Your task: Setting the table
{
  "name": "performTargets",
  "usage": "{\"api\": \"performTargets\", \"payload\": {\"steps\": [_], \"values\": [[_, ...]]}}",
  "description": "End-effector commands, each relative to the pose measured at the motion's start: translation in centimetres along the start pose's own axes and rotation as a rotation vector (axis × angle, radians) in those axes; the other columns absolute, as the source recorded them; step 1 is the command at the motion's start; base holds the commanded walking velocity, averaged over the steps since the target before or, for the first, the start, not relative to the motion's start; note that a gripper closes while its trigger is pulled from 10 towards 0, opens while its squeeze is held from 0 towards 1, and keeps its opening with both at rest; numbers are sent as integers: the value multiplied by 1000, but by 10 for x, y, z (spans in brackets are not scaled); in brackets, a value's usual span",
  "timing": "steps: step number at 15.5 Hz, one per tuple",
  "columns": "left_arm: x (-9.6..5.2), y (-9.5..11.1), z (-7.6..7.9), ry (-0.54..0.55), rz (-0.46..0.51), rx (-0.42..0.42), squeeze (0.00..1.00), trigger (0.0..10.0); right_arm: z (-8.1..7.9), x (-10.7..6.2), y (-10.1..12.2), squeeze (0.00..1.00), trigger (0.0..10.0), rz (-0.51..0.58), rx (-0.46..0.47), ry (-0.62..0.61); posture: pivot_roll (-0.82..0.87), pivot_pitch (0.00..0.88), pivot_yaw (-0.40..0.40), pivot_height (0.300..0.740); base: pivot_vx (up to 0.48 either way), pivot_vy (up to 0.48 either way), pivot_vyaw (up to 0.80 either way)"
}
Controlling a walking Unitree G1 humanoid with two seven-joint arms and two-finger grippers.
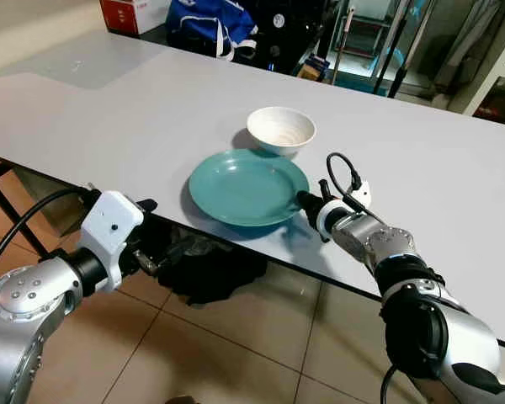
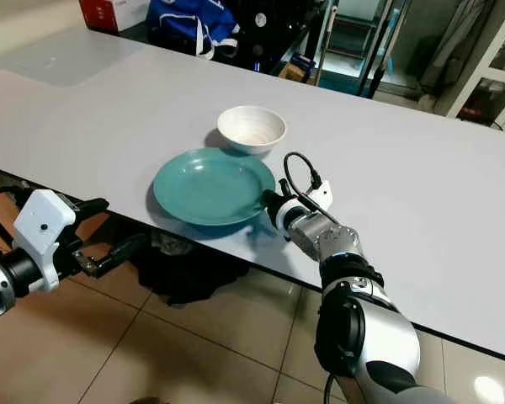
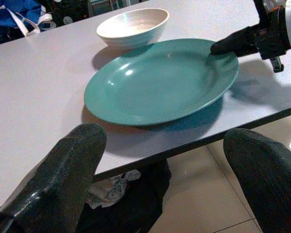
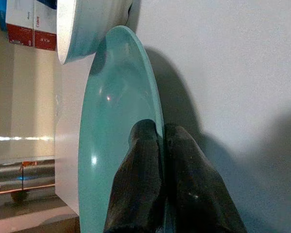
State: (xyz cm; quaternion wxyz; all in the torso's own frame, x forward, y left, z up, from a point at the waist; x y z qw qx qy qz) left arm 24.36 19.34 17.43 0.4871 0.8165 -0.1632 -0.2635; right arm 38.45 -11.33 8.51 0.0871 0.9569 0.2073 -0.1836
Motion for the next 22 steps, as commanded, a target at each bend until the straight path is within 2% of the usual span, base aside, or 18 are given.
{"api": "performTargets", "payload": {"steps": [1,5,7,8,9,12,14,15,16,17,18,20,21,22], "values": [[0,4,4,-34,6,16,0,10000,-7,1,-1,1000,10000,-15,-19,18,86,14,-49,740,0,0,0],[1,5,6,-43,8,23,0,10000,-2,1,-3,1000,10000,-33,-50,11,84,12,-46,740,0,0,0],[2,7,5,-40,13,27,0,10000,-3,-1,0,1000,10000,-36,-145,38,81,11,-46,740,0,0,0],[2,7,4,-37,14,28,0,10000,-4,-3,4,388,10000,-28,-232,58,81,11,-46,740,0,0,0],[2,8,4,-34,18,28,0,10000,-3,-6,7,0,10000,-26,-274,71,78,5,-47,740,0,0,0],[6,12,5,-27,47,35,0,10000,0,-18,19,0,10000,-35,-312,124,66,0,-64,740,0,0,0],[10,16,8,-5,82,33,0,10000,-2,-33,26,0,10000,-55,-361,189,44,0,-62,740,0,0,0],[22,15,11,36,77,8,0,10000,9,-46,28,0,10000,-57,-510,152,35,0,-60,740,0,0,0],[24,14,11,46,75,0,0,10000,12,-47,29,0,10000,-44,-542,137,28,0,-54,740,0,0,0],[30,17,10,85,85,-8,0,10000,15,-50,37,0,10000,54,-638,92,19,0,-49,740,0,0,0],[40,17,4,164,73,-20,0,10000,10,-60,52,0,10000,267,-824,49,16,0,-53,740,0,0,0],[51,18,-5,276,50,-17,0,10000,1,-72,61,0,10000,411,-918,-7,15,0,-54,740,0,480,0],[58,23,-11,350,61,-4,0,10000,-11,-81,56,0,10000,467,-945,12,13,0,-50,740,0,480,0],[61,27,-14,395,70,11,0,10000,-17,-84,49,0,10000,474,-990,24,12,0,-46,740,0,480,0]]}}
Point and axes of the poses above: a point about 5 cm out from each wrist's last joint towards the gripper, its own x axis pointing out of the wrist towards the gripper, its own y axis along the axis of the wrist's last joint, z = x × y, the point moved 2 cm from there along x, pointing out of the wrist towards the gripper, and after that the axes turned 8 degrees about x, right-handed, at the moved point
